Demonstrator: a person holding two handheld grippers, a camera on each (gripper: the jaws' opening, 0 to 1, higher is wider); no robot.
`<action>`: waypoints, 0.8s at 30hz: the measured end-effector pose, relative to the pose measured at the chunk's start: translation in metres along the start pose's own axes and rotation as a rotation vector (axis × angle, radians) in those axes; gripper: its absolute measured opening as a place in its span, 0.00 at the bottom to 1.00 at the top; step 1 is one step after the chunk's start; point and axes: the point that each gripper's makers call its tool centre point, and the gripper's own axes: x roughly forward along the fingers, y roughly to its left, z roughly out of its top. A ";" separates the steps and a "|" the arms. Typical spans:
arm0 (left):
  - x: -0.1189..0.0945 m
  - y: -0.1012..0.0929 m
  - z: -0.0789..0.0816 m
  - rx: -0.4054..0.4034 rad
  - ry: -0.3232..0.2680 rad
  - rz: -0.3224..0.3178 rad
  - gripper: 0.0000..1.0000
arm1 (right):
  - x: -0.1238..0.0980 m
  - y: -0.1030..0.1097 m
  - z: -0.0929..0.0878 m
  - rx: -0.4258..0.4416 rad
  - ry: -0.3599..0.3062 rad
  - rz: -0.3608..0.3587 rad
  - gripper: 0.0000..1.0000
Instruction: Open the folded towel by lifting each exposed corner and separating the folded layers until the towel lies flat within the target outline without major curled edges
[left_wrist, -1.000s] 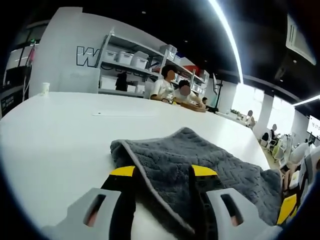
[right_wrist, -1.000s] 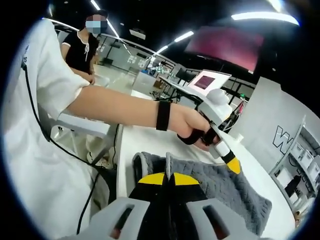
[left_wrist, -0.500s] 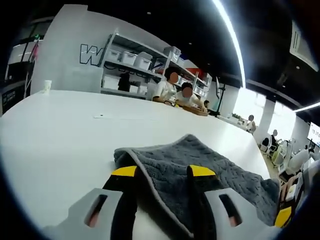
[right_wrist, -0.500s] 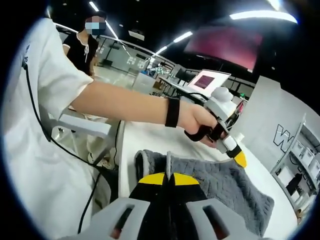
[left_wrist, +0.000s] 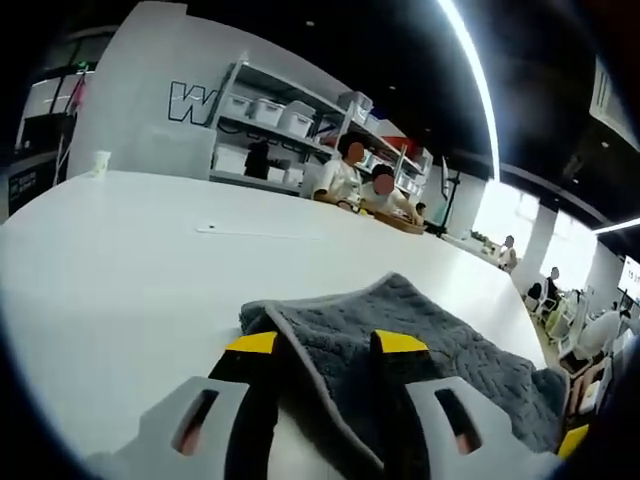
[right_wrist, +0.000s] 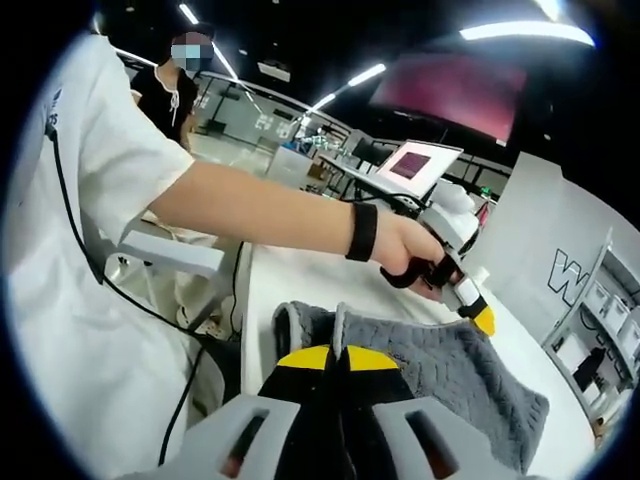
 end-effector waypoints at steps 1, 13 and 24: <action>0.001 0.001 0.000 -0.003 0.000 0.003 0.32 | -0.001 0.000 0.000 0.000 -0.001 0.001 0.00; 0.007 0.013 -0.003 0.021 0.037 0.023 0.15 | -0.001 0.000 0.000 -0.003 -0.003 0.001 0.00; 0.008 0.009 -0.001 0.010 0.021 -0.014 0.02 | -0.001 0.002 0.003 0.007 -0.021 0.001 0.00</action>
